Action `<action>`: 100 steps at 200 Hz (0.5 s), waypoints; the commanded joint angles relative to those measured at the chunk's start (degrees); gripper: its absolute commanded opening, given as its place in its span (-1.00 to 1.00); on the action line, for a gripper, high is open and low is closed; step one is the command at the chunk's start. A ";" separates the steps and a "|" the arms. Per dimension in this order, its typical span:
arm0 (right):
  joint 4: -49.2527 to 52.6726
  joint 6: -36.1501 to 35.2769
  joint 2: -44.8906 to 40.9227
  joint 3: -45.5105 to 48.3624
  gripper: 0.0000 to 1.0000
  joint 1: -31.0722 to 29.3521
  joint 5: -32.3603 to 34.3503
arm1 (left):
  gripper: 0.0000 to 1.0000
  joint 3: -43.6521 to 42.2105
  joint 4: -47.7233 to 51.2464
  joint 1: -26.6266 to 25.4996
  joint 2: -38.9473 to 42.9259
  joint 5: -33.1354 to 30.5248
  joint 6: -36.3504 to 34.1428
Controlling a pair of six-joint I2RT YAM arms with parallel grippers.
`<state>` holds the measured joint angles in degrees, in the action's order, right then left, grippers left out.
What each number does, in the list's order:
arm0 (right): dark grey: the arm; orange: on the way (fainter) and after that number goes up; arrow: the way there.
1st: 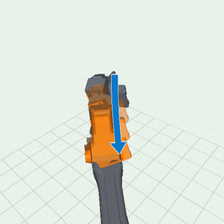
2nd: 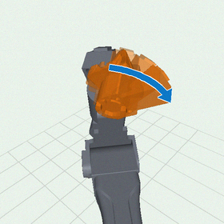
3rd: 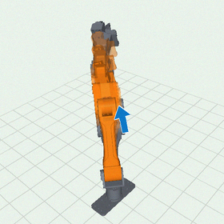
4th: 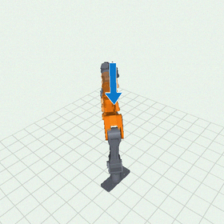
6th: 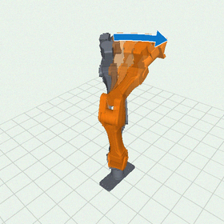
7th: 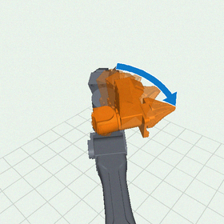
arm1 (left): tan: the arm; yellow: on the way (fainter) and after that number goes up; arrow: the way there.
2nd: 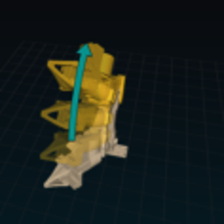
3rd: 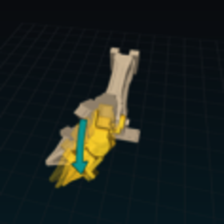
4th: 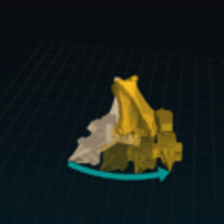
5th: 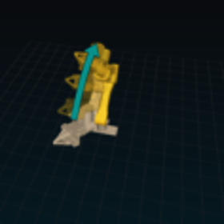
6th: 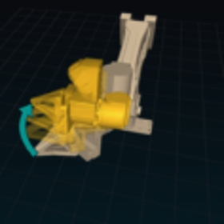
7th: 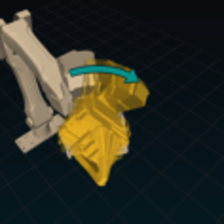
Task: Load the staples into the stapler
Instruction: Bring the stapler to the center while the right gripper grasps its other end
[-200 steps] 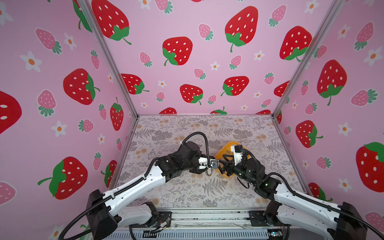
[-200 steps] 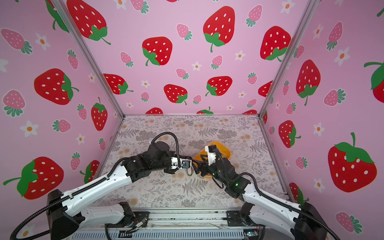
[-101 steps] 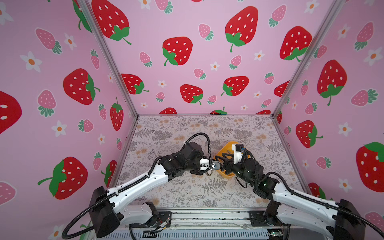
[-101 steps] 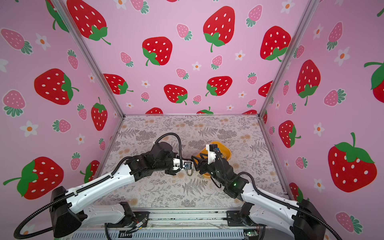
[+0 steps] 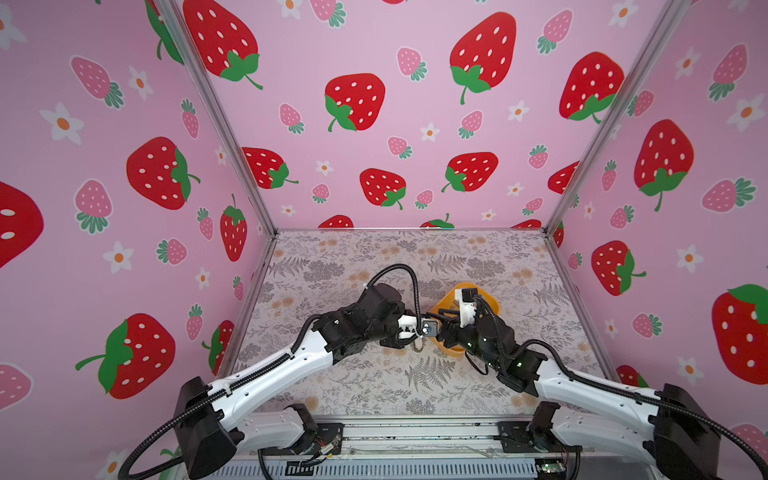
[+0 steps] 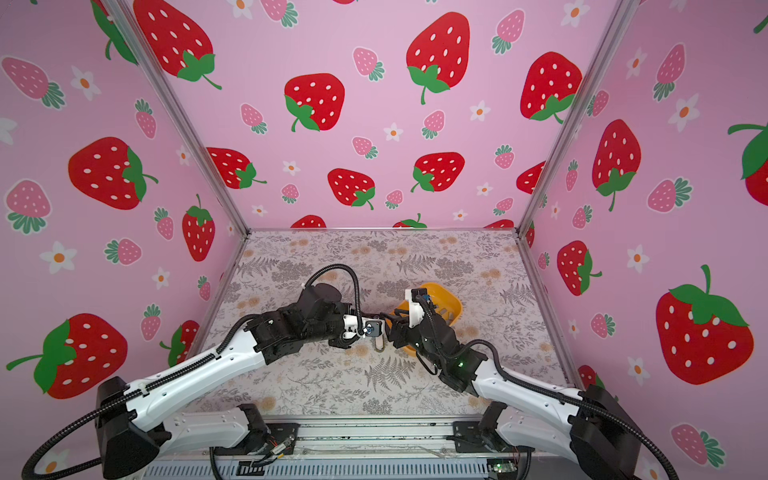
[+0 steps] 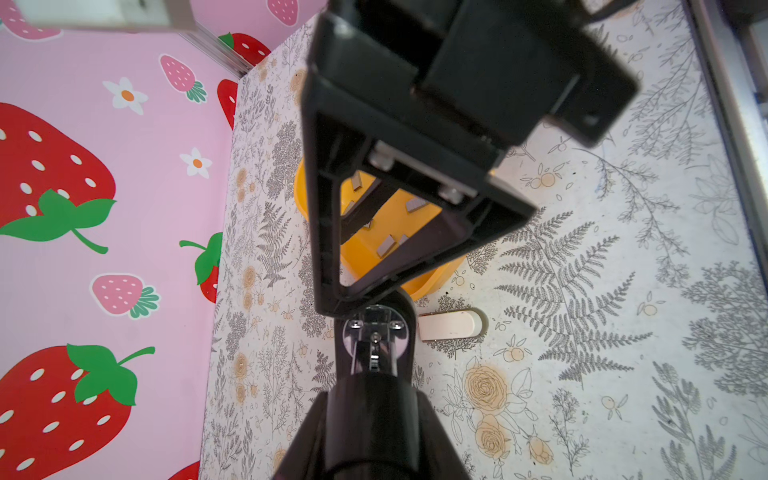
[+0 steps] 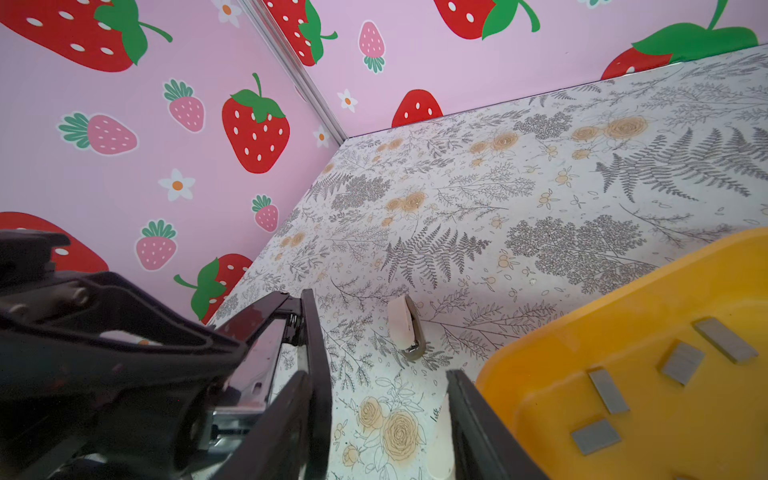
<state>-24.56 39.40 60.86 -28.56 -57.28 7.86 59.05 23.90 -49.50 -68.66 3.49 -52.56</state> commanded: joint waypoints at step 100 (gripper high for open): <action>-4.01 2.68 5.47 -2.65 -0.47 -1.48 -1.20 | -1.00 1.70 -4.92 -0.21 4.41 3.69 0.05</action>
<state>-29.10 40.73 65.60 -30.63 -58.85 4.99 59.05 23.83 -49.50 -66.46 4.71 -52.18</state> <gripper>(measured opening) 0.329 0.308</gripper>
